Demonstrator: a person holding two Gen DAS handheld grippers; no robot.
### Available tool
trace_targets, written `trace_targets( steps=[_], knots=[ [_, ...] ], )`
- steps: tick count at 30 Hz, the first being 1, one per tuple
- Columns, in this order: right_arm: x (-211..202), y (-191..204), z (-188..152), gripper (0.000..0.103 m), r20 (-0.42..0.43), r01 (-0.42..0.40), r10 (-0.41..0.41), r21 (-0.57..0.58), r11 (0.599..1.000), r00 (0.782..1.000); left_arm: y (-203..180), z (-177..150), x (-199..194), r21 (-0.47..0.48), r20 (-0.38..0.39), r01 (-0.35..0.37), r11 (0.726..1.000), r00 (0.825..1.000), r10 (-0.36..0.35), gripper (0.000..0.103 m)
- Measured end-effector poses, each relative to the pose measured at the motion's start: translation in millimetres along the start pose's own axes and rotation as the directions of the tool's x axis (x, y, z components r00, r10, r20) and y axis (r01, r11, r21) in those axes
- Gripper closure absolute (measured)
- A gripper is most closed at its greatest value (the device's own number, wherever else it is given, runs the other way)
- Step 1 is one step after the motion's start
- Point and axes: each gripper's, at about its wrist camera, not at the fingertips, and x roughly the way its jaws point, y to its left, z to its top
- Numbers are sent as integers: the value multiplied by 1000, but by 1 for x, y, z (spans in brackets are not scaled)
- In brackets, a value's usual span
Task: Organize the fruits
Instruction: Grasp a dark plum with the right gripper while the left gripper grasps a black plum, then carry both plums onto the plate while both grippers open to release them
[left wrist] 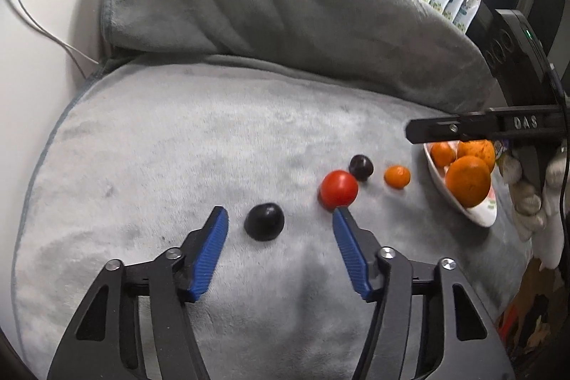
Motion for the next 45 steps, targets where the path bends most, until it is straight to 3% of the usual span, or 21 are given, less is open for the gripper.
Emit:
trace_targets(
  steps=[12, 24, 32, 36, 45],
  knots=[
    [38, 13, 9, 62, -77, 85, -88, -39, 996, 993, 6, -1, 12, 16, -44, -4, 1000, 999, 5, 58],
    [59, 13, 9, 63, -123, 134, -141, -60, 989, 982, 8, 2, 24, 25, -75, -14, 1000, 997, 15, 66],
    [67, 12, 9, 77, -143, 135, -145, -73, 988, 979, 9, 4, 30, 31, -86, -24, 999, 996, 27, 73],
    [67, 12, 9, 78, -140, 137, -147, -76, 988, 979, 10, 5, 33, 27, -87, -18, 999, 996, 20, 78],
    [56, 13, 8, 79, -108, 127, -135, -76, 989, 985, 8, 6, 29, 13, -66, -23, 1000, 998, 24, 79]
  ],
)
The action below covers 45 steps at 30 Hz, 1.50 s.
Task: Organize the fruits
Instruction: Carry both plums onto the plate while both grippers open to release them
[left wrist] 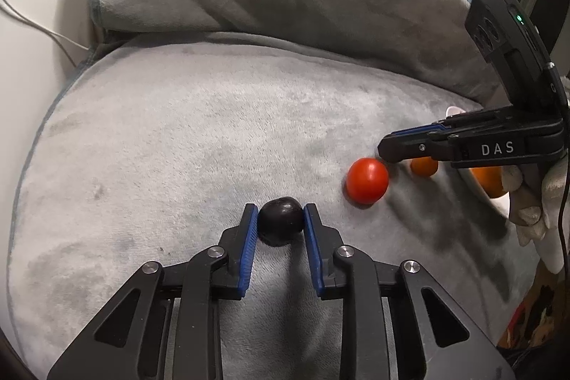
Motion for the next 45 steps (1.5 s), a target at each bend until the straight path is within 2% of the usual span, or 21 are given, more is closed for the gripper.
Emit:
trace_targets(
  steps=[8, 17, 24, 33, 41, 45],
  knots=[
    [-23, -4, -4, 79, 51, -18, 18, 10, 1000, 999, -1, 2, -12, -6, 25, 6, 1000, 1000, -6, 79],
    [-70, -19, -19, 79, 155, -40, 35, 29, 999, 987, -18, 15, -18, 15, 49, 33, 999, 998, -34, 79],
    [-115, -39, -45, 79, 247, -11, -1, 49, 999, 969, -40, 27, -17, 45, 60, 71, 996, 995, -74, 79],
    [-156, -63, -82, 79, 325, -55, 17, 108, 993, 946, -79, 41, -8, 98, 55, 124, 987, 990, -130, 79],
    [-174, -90, -118, 79, 358, -76, 8, 176, 981, 934, -115, 53, 2, 148, 44, 170, 974, 983, -178, 79],
    [-175, -102, -137, 79, 361, -53, -25, 205, 977, 932, -132, 59, 8, 168, 36, 193, 967, 979, -202, 79]
  ],
)
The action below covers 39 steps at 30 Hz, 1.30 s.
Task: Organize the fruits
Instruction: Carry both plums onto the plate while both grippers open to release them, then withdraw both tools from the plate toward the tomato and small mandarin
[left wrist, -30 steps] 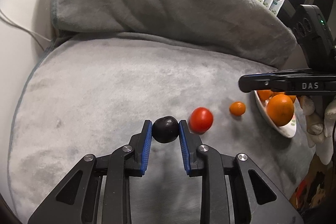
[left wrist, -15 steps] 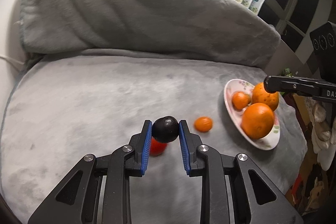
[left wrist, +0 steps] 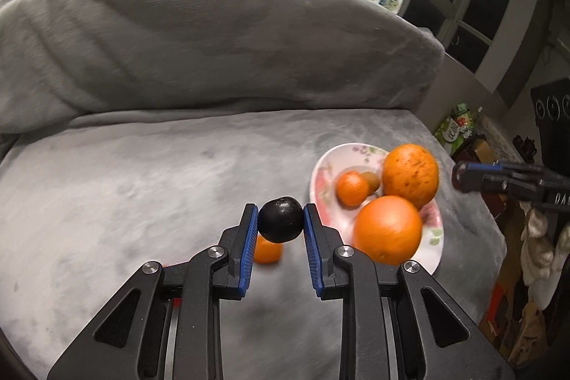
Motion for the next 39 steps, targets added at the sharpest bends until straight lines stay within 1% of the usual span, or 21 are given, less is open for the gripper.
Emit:
trace_targets(
  steps=[3, 7, 12, 20, 26, 28, 29, 31, 32, 35, 36, 37, 38, 39],
  knots=[
    [-3, -9, -10, 79, 4, 28, -28, 8, 1000, 1000, -8, 6, 8, 7, -7, 18, 1000, 1000, -18, 79],
    [-4, -17, -21, 79, 3, 69, -69, -10, 998, 998, -15, 12, 20, 1, -23, 41, 999, 999, -41, 79],
    [2, -21, -31, 79, -16, 88, -89, -30, 996, 996, -18, 16, 34, -11, -46, 59, 998, 997, -60, 79],
    [12, -19, -43, 79, -32, 133, -136, -80, 988, 990, -18, 20, 46, -26, -74, 79, 997, 994, -81, 79],
    [14, -13, -47, 79, -34, 152, -157, -121, 981, 987, -23, 22, 50, -20, -85, 93, 995, 992, -94, 79],
    [16, -11, -48, 77, -37, 159, -165, -135, 978, 986, -26, 23, 51, -13, -86, 97, 995, 992, -98, 78],
    [17, -10, -48, 74, -39, 166, -173, -142, 976, 984, -27, 23, 51, -9, -85, 98, 995, 991, -99, 78],
    [17, -8, -49, 50, -33, 175, -182, -154, 972, 983, -28, 24, 50, -9, -84, 99, 995, 992, -100, 74],
    [16, -7, -50, 47, -27, 177, -183, -157, 972, 983, -28, 25, 50, -9, -81, 102, 995, 991, -103, 68],
    [14, -6, -49, 46, -17, 172, -177, -163, 971, 984, -30, 26, 49, -6, -78, 108, 994, 991, -108, 65],
    [13, -5, -50, 44, -16, 169, -174, -166, 972, 985, -31, 26, 49, -2, -78, 108, 994, 991, -108, 59],
    [13, -5, -50, 38, -16, 167, -172, -168, 972, 985, -31, 26, 48, 1, -78, 110, 994, 991, -109, 55],
    [13, -4, -50, 35, -14, 164, -169, -170, 972, 986, -32, 27, 47, 2, -74, 113, 994, 991, -113, 47],
    [12, -3, -50, 28, -10, 160, -164, -171, 972, 986, -32, 27, 46, 4, -70, 117, 993, 991, -116, 41]
  ],
)
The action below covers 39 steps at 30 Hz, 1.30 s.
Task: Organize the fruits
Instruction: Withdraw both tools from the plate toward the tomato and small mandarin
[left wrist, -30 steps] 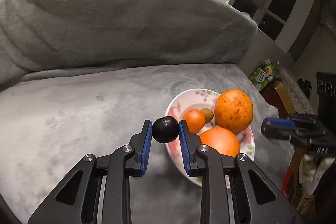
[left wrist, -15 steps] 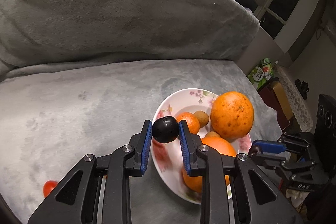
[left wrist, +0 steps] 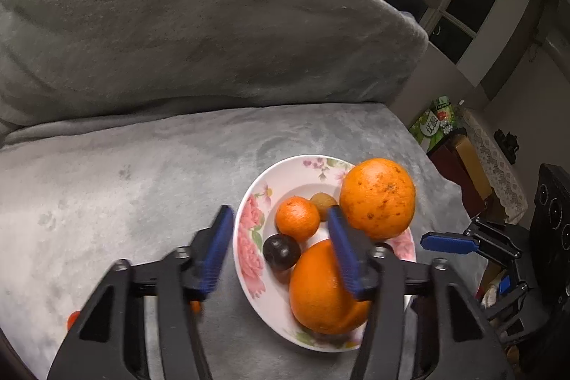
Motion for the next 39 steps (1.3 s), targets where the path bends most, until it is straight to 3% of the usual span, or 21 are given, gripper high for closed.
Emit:
trace_targets(
  steps=[3, 15, 28, 39],
  knots=[
    [-2, 3, 0, 19, 16, -14, 14, -3, 1000, 1000, -2, 1, -1, 3, 3, -8, 1000, 1000, 8, 27],
    [-8, 24, 2, 17, 42, -19, 22, -75, 997, 999, -1, -1, -19, 19, 37, -47, 999, 998, 47, 27],
    [-15, 49, 18, 17, 89, -22, 42, -218, 976, 995, 32, -15, -61, -16, 90, -149, 989, 985, 149, 27],
    [0, 70, 41, 17, 46, -70, 92, -341, 937, 995, 58, -37, -93, -72, 122, -215, 974, 967, 222, 27]
  ],
)
